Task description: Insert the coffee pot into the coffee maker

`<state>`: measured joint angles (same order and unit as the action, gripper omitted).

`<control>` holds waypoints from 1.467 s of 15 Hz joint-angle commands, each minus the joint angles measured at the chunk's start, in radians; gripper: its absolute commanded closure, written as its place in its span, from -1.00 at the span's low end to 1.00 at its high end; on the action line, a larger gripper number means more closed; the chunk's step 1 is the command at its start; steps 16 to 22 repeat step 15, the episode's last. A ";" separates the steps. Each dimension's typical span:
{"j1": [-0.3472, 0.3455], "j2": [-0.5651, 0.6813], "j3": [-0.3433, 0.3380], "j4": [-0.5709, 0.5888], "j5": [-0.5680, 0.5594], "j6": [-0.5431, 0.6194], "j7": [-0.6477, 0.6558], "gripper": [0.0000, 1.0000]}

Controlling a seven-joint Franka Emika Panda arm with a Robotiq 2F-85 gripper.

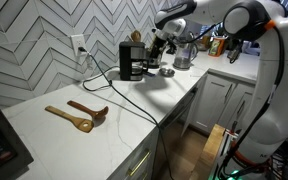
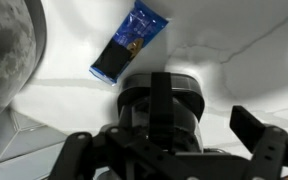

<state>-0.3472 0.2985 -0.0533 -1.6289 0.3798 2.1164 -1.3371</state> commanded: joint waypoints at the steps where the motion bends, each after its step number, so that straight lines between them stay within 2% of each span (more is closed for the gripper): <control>1: -0.015 -0.189 -0.011 -0.218 0.116 0.041 -0.097 -1.00; 5: 0.010 -0.375 -0.078 -0.360 0.186 0.084 -0.161 -1.00; 10: 0.043 -0.562 -0.181 -0.491 0.173 0.131 -0.137 -1.00; 11: 0.065 -0.474 -0.187 -0.390 0.149 0.092 -0.108 -1.00; 14: 0.075 -0.542 -0.218 -0.445 0.143 0.100 -0.104 -1.00; 22: 0.078 -0.547 -0.218 -0.452 0.143 0.102 -0.104 -1.00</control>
